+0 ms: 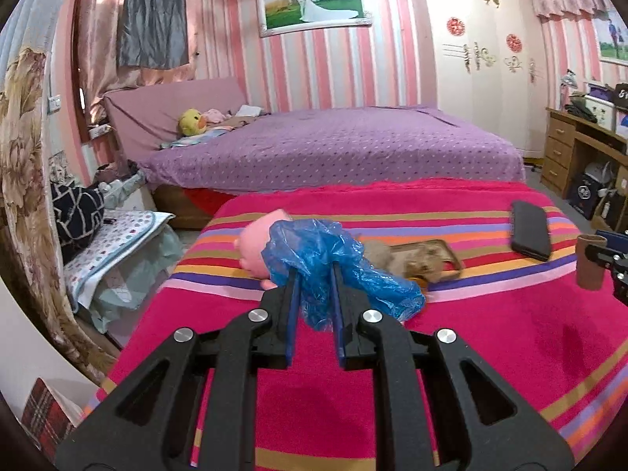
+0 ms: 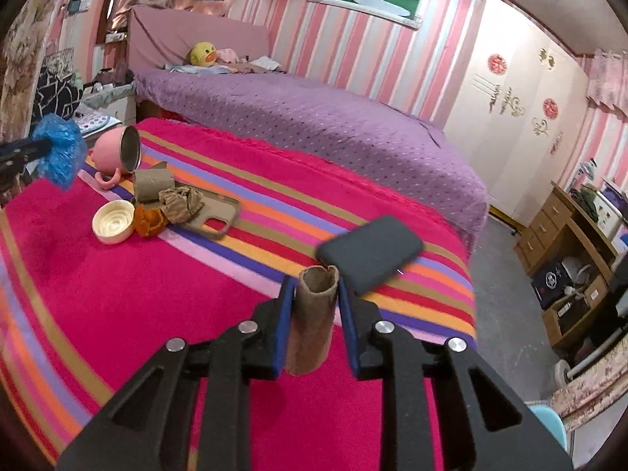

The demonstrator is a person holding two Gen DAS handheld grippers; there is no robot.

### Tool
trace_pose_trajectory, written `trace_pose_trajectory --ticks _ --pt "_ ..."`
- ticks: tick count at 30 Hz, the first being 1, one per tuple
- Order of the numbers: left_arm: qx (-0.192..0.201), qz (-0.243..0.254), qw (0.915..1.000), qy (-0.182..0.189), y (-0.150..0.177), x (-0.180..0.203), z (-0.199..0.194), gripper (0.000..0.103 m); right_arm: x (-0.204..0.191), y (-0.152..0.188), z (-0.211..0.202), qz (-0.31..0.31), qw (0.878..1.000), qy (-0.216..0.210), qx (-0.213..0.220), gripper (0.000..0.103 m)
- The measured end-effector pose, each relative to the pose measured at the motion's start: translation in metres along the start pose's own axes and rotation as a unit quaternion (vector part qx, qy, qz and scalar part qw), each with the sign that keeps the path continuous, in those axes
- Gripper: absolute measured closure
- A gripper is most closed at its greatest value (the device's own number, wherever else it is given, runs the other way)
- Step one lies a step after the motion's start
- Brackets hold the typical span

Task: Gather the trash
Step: 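Grasp the blue plastic bag with the left tool while the right tool grasps the cardboard tube, then carry the blue bag and cardboard tube in both tools over the blue basket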

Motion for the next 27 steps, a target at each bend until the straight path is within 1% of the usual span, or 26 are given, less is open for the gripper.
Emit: trace_pose_trajectory --ticks 3,7,12,18,23,27 --pt "-0.004 -0.008 0.9999 0.011 0.002 0.011 -0.008 0.090 0.020 0.014 -0.025 0.006 1.000 0.014 -0.001 0.079" --pt "-0.012 -0.009 0.9997 0.022 0.011 0.029 -0.016 0.090 0.044 0.044 -0.047 0.026 0.999 0.026 -0.013 0.079" --pt "-0.009 0.012 0.9994 0.033 0.018 0.062 -0.029 0.090 0.068 0.068 -0.068 0.051 0.998 0.041 -0.014 0.079" --pt "-0.012 0.010 0.9984 0.055 0.022 0.099 -0.036 0.090 0.084 0.083 -0.077 0.068 0.997 0.042 -0.005 0.079" --pt "-0.022 0.006 0.9978 0.062 0.027 0.119 -0.029 0.090 0.097 0.098 -0.072 0.087 0.995 0.038 -0.011 0.079" --pt "-0.030 0.009 0.9973 0.066 0.032 0.141 -0.024 0.090 0.110 0.103 -0.068 0.102 0.994 0.035 -0.011 0.079"
Point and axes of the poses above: each gripper's, at about its wrist camera, not at the fingertips, and z roughly the way its jaws point, x to its right, y to its underside, the point moved 10 cm from there along z, roughly the way its jaws point, and after that the axes turned 12 degrees about x, right-handed, at the moved point
